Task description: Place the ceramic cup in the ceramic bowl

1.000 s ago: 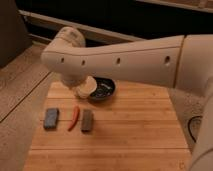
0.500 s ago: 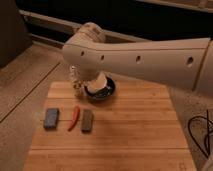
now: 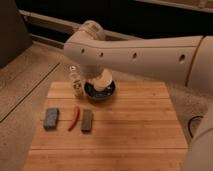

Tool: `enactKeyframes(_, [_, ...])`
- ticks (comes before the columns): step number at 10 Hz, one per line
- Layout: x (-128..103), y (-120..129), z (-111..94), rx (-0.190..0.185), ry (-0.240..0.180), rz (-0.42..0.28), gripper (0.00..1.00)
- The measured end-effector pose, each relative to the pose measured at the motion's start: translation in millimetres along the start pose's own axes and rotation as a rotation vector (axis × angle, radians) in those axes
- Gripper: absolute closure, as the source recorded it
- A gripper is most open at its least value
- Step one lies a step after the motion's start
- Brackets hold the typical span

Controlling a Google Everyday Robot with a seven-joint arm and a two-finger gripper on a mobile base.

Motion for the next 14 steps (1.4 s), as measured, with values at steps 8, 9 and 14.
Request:
enactKeyframes(8, [-54, -36, 45, -0.051, -0.012, 0.122, 1.0])
enactKeyframes(9, [-60, -30, 53, -0.083, -0.017, 0.112, 1.0])
enactKeyframes(14, [-66, 2, 98, -0.18, 0.042, 0.037, 1.0])
